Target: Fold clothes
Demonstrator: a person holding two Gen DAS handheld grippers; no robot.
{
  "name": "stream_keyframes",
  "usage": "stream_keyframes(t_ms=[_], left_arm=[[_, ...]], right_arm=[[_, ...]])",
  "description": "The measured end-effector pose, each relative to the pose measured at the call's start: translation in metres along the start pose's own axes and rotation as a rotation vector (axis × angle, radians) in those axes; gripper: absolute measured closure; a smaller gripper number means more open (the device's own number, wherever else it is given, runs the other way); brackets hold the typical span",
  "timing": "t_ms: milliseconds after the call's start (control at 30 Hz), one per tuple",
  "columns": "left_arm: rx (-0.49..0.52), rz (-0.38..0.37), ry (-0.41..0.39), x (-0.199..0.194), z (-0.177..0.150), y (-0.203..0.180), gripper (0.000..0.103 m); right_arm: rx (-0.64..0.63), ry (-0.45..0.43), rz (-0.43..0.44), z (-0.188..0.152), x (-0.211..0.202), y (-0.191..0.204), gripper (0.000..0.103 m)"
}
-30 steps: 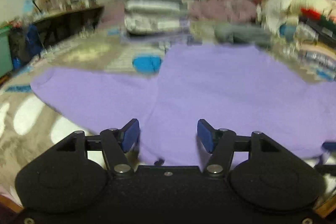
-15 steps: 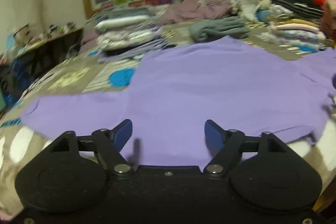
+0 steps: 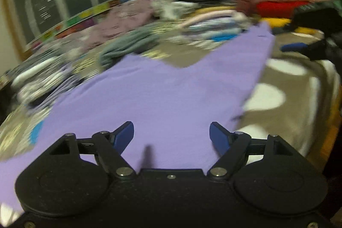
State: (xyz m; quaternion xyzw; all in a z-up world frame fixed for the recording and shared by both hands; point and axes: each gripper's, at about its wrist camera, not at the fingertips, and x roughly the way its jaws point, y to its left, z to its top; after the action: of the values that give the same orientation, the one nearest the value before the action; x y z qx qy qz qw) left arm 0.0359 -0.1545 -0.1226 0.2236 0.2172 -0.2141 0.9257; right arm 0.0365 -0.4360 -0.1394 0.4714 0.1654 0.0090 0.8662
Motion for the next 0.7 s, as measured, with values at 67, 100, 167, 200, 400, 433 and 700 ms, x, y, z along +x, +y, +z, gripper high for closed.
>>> stream_keyframes(t_ms=[67, 100, 167, 200, 400, 433, 700], left_arm=[[0.089, -0.032, -0.021, 0.009, 0.014, -0.028, 0.025], [0.13, -0.045, -0.031, 0.013, 0.02, -0.042, 0.025], [0.188, -0.066, -0.041, 0.026, 0.033, -0.065, 0.025], [0.216, -0.076, -0.046, 0.032, 0.04, -0.076, 0.025], [0.352, -0.113, -0.064, 0.067, 0.075, -0.137, 0.025], [0.362, -0.115, -0.064, 0.074, 0.081, -0.144, 0.025], [0.387, -0.094, -0.033, 0.131, 0.125, -0.161, 0.03]], right_arm=[[0.069, -0.045, -0.011, 0.012, -0.005, -0.016, 0.058], [0.102, -0.065, -0.016, 0.017, -0.007, -0.024, 0.058], [0.167, -0.1, -0.022, 0.026, -0.01, -0.04, 0.057], [0.197, -0.114, -0.019, 0.03, -0.011, -0.048, 0.057], [0.254, -0.194, -0.015, 0.051, -0.018, -0.072, 0.057], [0.276, -0.209, -0.006, 0.053, -0.021, -0.076, 0.057], [0.4, -0.321, -0.035, 0.061, -0.036, -0.104, 0.058]])
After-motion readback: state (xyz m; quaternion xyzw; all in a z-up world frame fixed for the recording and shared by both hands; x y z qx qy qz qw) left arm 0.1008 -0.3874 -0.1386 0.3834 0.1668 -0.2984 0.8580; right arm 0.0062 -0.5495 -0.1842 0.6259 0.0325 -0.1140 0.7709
